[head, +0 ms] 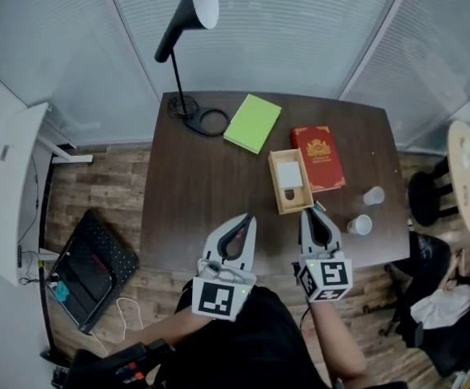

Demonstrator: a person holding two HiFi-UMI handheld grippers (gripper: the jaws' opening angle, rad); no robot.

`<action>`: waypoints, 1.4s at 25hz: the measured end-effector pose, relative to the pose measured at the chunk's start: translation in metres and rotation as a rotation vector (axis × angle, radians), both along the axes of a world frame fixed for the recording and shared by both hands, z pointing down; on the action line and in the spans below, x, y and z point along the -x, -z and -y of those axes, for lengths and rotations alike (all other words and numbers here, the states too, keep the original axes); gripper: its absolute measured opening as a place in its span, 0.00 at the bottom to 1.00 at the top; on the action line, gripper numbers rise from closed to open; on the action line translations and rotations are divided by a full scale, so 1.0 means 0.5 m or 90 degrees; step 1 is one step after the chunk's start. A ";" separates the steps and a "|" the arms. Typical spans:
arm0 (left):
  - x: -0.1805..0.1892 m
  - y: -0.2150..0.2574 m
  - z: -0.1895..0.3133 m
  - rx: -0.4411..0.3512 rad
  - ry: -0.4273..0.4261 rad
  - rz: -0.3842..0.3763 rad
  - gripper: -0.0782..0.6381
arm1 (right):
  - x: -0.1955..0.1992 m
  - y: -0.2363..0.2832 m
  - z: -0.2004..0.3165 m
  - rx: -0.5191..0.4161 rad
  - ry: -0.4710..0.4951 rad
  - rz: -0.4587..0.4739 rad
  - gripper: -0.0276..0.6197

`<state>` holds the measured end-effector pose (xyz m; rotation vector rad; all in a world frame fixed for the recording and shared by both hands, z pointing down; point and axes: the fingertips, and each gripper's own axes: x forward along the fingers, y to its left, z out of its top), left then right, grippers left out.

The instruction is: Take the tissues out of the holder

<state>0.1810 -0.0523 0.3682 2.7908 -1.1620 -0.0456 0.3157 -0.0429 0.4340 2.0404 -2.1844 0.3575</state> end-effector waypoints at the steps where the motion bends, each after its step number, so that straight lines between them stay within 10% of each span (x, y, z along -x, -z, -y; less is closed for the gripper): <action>1: 0.001 0.000 0.003 0.001 0.006 -0.003 0.11 | -0.009 -0.008 0.012 0.010 0.001 0.000 0.06; 35: 0.142 -0.048 0.145 0.074 0.091 0.009 0.11 | -0.164 -0.472 0.251 0.427 -0.033 0.015 0.43</action>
